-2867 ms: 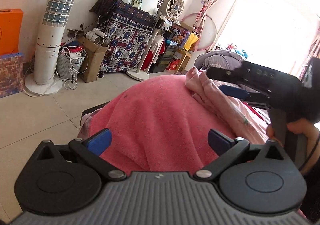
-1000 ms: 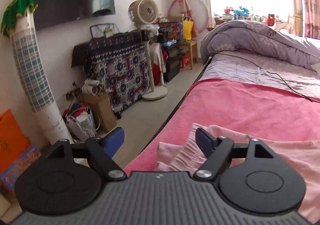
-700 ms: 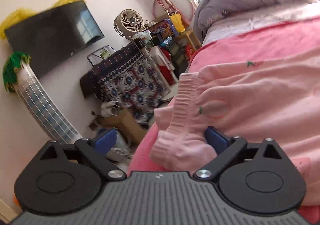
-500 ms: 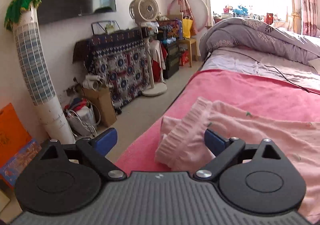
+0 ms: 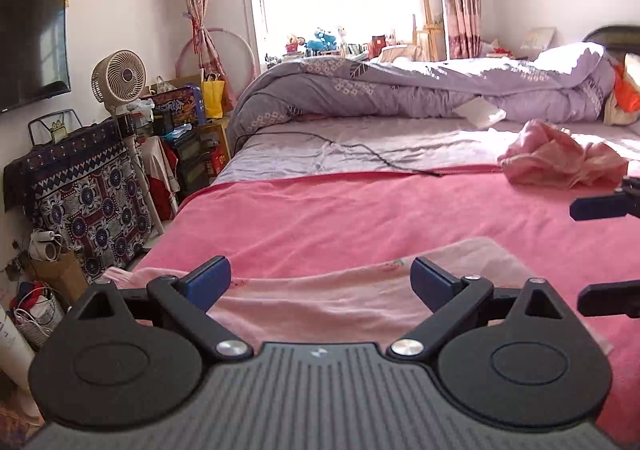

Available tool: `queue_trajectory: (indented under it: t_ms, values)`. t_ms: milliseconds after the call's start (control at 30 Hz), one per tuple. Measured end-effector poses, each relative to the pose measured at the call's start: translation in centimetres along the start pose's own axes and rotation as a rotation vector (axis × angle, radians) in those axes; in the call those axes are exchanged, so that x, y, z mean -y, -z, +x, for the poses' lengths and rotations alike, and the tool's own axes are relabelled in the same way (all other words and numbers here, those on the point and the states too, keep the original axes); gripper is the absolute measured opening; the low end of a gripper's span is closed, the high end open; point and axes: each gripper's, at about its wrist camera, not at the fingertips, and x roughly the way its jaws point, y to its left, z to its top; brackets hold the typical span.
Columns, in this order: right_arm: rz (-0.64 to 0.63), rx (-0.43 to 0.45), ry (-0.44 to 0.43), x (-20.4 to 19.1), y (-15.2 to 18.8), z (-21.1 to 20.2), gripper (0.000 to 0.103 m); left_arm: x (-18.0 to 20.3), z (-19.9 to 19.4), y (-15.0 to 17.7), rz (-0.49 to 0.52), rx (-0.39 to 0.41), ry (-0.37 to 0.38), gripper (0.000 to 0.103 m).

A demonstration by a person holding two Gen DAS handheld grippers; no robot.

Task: Fold clothes

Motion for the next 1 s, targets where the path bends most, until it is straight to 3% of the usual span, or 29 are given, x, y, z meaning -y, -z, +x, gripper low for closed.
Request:
queue_trajectory:
  t_ms: [100,167,333,433,500,567,633,733,900,1000]
  values:
    - [-0.026,-0.184,-0.012,-0.5,1.8,4.6,0.1,1.5,3.0,2.6,0.094,-0.092,-0.076,0.099]
    - [-0.03,-0.277,-0.018,-0.7,2.7,6.4,0.102,1.4,2.9,4.9,0.119,-0.058,-0.076,0.1]
    - [-0.002,-0.291,-0.048,-0.3,2.6,6.5,0.103,-2.9,1.5,5.4,0.0,-0.101,-0.049,0.102]
    - [-0.003,-0.292,-0.048,-0.4,2.6,6.7,0.103,-5.2,0.4,5.5,-0.021,-0.112,-0.048,0.101]
    - [0.001,-0.291,-0.052,0.2,2.6,6.7,0.103,-6.7,-0.4,5.6,-0.036,-0.118,-0.048,0.096]
    - [0.002,-0.29,-0.053,0.3,2.7,6.5,0.103,-8.2,-1.2,5.7,-0.05,-0.125,-0.047,0.084]
    - [0.002,-0.288,-0.053,0.4,2.8,6.6,0.103,-8.9,-1.5,5.2,-0.091,-0.136,-0.043,0.082]
    - [0.003,-0.285,-0.052,0.4,2.9,6.6,0.103,-8.4,-1.9,3.2,-0.174,-0.119,-0.042,0.094]
    - [0.003,-0.282,-0.049,0.3,3.0,6.6,0.103,-3.8,-2.0,-0.4,-0.069,0.024,0.028,0.101]
    - [0.002,-0.281,-0.048,0.2,3.0,6.5,0.103,-0.1,1.3,-0.8,0.054,-0.011,-0.007,0.101]
